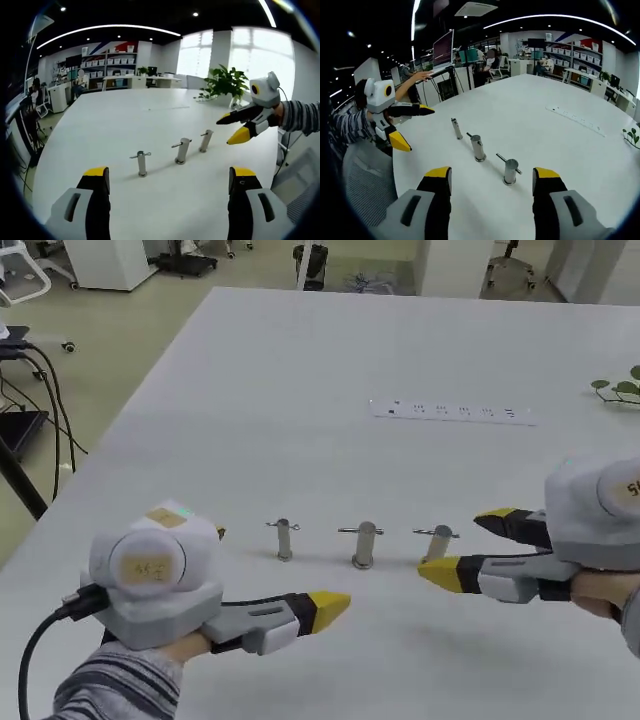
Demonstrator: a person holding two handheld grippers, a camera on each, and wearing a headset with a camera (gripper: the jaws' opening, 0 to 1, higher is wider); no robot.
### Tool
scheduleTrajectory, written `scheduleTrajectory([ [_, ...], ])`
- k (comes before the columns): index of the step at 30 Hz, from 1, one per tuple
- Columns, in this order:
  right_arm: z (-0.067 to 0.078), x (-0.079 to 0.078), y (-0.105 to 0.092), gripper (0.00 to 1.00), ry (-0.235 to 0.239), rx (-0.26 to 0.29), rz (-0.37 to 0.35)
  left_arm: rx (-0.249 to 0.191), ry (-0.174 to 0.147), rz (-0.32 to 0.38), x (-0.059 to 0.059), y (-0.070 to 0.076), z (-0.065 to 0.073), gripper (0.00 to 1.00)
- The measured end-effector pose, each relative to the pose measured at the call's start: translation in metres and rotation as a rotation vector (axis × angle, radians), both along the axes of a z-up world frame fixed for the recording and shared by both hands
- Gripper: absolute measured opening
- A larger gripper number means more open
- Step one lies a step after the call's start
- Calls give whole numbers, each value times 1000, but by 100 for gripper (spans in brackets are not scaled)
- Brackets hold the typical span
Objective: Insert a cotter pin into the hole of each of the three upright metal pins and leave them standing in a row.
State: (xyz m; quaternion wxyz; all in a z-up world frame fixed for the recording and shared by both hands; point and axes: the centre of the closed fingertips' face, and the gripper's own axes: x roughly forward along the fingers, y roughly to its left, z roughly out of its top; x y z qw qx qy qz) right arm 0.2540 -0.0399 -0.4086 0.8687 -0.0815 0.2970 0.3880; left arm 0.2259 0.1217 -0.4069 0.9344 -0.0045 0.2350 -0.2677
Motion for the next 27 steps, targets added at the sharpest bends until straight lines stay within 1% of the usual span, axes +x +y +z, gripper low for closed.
scheduleTrajectory([
  [1,1,0,-1,63,-5,13,-28,-2,1,3,0,0,0,99],
  [4,2,-3,-2,66,-16,45,-63,-8,0,12,1,2,1,98],
  [8,-1,-8,-1,67,-19,57,-84,-8,2,21,2,4,1,97],
  [12,0,-11,-2,67,-40,82,-122,-9,0,34,2,6,2,95],
  [14,-2,-15,-2,68,-41,80,-128,-12,1,39,2,6,1,95],
  [17,-3,-16,-5,70,-65,63,-144,-11,8,39,0,6,-3,94],
  [18,-4,-15,-7,72,-83,50,-152,-8,11,38,-1,5,-5,94],
  [20,-5,-16,-7,76,-87,48,-155,-2,9,37,-2,5,-6,94],
  [23,-6,-17,-7,76,-78,76,-171,1,12,33,-3,5,-8,94],
  [27,-9,-17,-7,79,-79,70,-186,-5,7,38,-3,5,-7,94],
])
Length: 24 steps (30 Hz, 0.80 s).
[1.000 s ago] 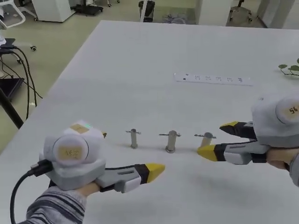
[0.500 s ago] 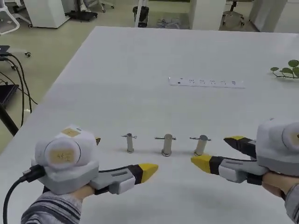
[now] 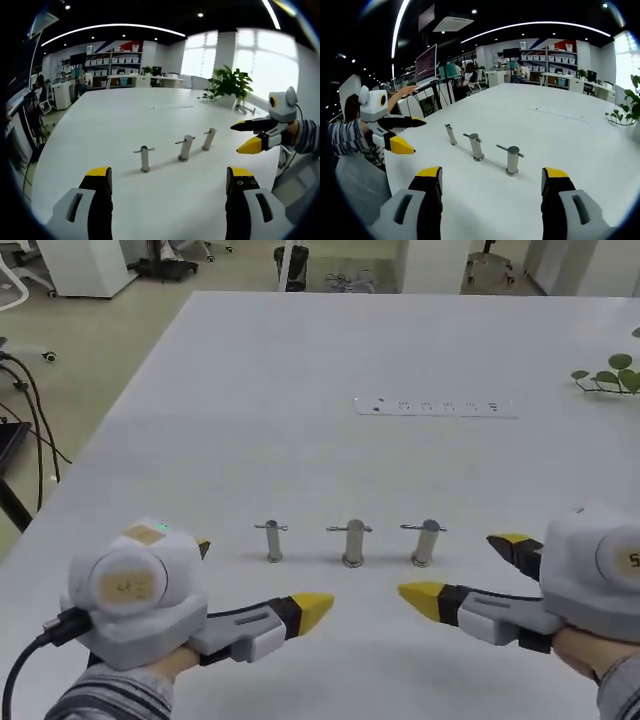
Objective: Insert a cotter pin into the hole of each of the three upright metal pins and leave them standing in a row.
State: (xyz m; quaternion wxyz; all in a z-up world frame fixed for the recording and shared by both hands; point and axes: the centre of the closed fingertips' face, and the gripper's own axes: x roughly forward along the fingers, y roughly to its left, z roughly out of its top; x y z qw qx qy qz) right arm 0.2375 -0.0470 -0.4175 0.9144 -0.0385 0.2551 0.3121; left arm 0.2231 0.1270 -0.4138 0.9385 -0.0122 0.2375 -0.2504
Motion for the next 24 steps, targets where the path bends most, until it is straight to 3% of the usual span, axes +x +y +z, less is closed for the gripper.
scheduleTrajectory([
  [5,0,-3,3,84,4,17,3,0,0,-2,0,-1,-1,94],
  [8,2,-6,8,85,-10,29,15,-25,-17,-6,-1,-3,2,95],
  [10,0,-8,10,87,-12,14,24,-37,-12,-5,-1,-4,1,96],
  [12,-1,-8,10,88,-25,-6,26,-25,-10,-11,-3,-4,0,96],
  [15,0,-8,12,88,-19,17,14,-3,-8,-14,-4,-1,-2,97],
  [24,0,-14,17,88,-15,36,22,4,-9,2,-6,4,-3,97],
])
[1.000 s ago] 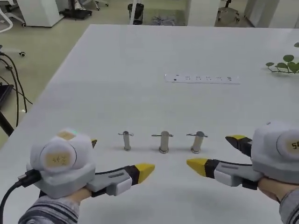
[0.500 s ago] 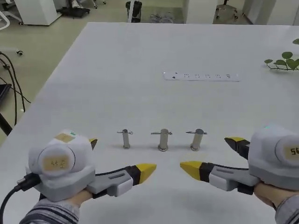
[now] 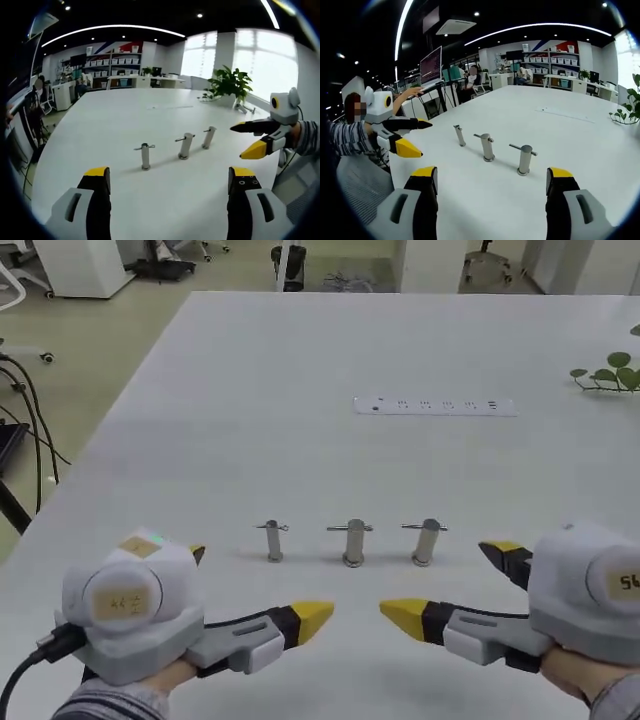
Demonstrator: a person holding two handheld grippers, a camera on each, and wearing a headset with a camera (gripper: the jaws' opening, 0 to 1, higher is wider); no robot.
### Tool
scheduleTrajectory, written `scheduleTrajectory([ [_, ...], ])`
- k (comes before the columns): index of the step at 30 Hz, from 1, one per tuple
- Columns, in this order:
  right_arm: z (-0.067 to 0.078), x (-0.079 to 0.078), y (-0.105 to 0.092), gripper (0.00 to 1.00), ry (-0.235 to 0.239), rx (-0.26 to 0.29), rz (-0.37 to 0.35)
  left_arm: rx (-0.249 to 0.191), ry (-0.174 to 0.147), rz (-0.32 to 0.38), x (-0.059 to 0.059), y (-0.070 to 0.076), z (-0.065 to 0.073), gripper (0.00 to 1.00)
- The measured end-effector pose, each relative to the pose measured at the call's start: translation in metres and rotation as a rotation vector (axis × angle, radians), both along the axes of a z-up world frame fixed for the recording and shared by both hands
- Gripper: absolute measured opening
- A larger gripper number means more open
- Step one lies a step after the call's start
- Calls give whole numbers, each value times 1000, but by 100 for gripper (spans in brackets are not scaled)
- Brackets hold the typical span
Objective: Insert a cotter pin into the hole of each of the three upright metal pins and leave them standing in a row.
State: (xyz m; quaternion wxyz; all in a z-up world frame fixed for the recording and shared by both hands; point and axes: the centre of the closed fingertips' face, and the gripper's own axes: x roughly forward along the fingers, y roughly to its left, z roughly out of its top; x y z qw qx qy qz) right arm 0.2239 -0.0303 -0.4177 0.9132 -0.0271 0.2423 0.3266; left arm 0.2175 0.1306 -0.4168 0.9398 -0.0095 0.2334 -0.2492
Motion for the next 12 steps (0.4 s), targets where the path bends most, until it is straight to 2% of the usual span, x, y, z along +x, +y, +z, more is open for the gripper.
scheduleTrajectory([
  [12,-2,-4,0,87,9,1,-1,15,1,-10,-1,-1,-2,97],
])
